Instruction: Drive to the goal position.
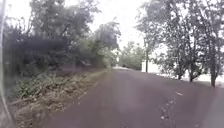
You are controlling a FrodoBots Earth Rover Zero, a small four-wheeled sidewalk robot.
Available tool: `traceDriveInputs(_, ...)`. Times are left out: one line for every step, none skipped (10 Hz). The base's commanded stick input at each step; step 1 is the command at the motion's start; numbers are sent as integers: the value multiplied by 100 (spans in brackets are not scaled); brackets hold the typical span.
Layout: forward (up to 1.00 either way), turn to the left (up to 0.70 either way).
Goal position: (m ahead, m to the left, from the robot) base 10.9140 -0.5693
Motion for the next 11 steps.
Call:
traceDriveInputs(70, 0)
traceDriveInputs(70, 0)
traceDriveInputs(70, 0)
traceDriveInputs(70, 0)
traceDriveInputs(70, 0)
traceDriveInputs(70, 0)
traceDriveInputs(70, 0)
traceDriveInputs(70, 0)
traceDriveInputs(70, 0)
traceDriveInputs(70, 0)
traceDriveInputs(70, 0)
